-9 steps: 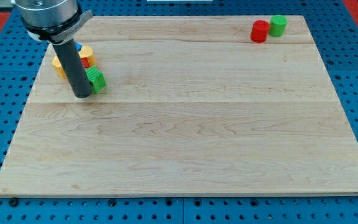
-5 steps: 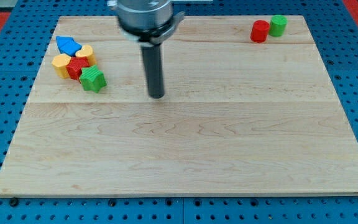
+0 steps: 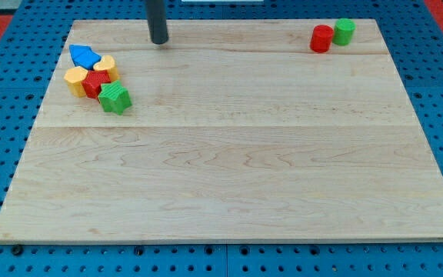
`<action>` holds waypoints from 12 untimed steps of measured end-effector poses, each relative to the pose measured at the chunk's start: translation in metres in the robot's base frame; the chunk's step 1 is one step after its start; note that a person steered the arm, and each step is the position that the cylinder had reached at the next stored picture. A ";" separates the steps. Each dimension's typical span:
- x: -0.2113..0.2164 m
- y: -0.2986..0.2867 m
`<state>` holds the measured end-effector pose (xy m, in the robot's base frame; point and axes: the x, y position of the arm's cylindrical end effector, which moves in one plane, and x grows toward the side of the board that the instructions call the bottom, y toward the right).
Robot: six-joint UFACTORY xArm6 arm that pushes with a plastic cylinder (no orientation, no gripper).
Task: Slide the blue triangle a bit down
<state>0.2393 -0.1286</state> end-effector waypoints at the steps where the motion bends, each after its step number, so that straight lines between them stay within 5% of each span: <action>1: -0.006 -0.036; 3: -0.010 -0.045; 5: -0.010 -0.115; 12: 0.050 -0.128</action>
